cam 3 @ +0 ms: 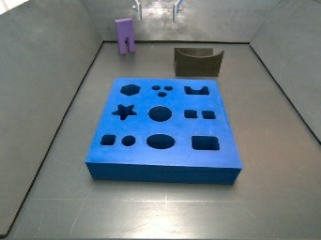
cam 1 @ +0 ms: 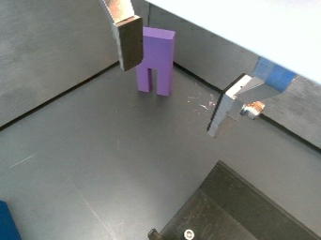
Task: Pick up the double-square object. Move up. Move to above the board. Insert the double-square object.
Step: Pick up the double-square object.
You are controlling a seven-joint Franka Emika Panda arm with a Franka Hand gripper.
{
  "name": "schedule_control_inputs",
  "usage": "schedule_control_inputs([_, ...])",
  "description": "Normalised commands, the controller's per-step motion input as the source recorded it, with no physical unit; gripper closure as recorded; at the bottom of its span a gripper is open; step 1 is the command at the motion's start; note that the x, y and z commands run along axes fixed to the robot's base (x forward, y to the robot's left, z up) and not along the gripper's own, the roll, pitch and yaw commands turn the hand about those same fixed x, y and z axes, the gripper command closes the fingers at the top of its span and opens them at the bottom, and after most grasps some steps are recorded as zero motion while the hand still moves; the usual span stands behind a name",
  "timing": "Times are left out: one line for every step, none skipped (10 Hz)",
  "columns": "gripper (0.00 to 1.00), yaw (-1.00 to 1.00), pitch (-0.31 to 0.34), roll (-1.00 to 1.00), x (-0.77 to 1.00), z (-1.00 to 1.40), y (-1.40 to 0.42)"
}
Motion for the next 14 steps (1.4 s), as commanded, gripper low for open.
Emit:
schedule_control_inputs([0.00,0.00,0.000,0.00,-0.16,0.00,0.27])
schedule_control_inputs([0.00,0.00,0.000,-0.05,-0.21,0.00,0.43])
schedule_control_inputs([0.00,0.14,0.000,-0.06,-0.14,-0.07,0.40])
schedule_control_inputs([0.00,0.08,0.000,-0.01,-0.13,0.00,0.44])
schedule_control_inputs([0.00,0.01,0.000,-0.02,-0.21,-0.03,0.38])
schedule_control_inputs([0.00,0.27,-0.071,-0.17,-0.45,-0.13,0.28])
schedule_control_inputs([0.00,0.45,-0.071,-0.14,-0.52,-0.19,0.14])
schedule_control_inputs([0.00,0.59,-0.071,-0.04,-0.56,-0.22,0.04])
schedule_control_inputs([0.00,0.65,-0.057,-0.02,-0.54,-0.27,0.00])
schedule_control_inputs([0.00,0.65,-0.077,-0.08,-0.53,-0.23,0.00])
schedule_control_inputs([0.00,0.66,-0.143,-0.06,-0.38,-0.18,0.07])
schedule_control_inputs([0.00,0.50,-0.200,0.00,-0.25,-0.16,0.23])
schedule_control_inputs([0.00,0.46,-0.180,0.13,-0.31,-0.21,0.23])
schedule_control_inputs([0.00,0.39,-0.217,0.10,-0.30,-0.24,0.13])
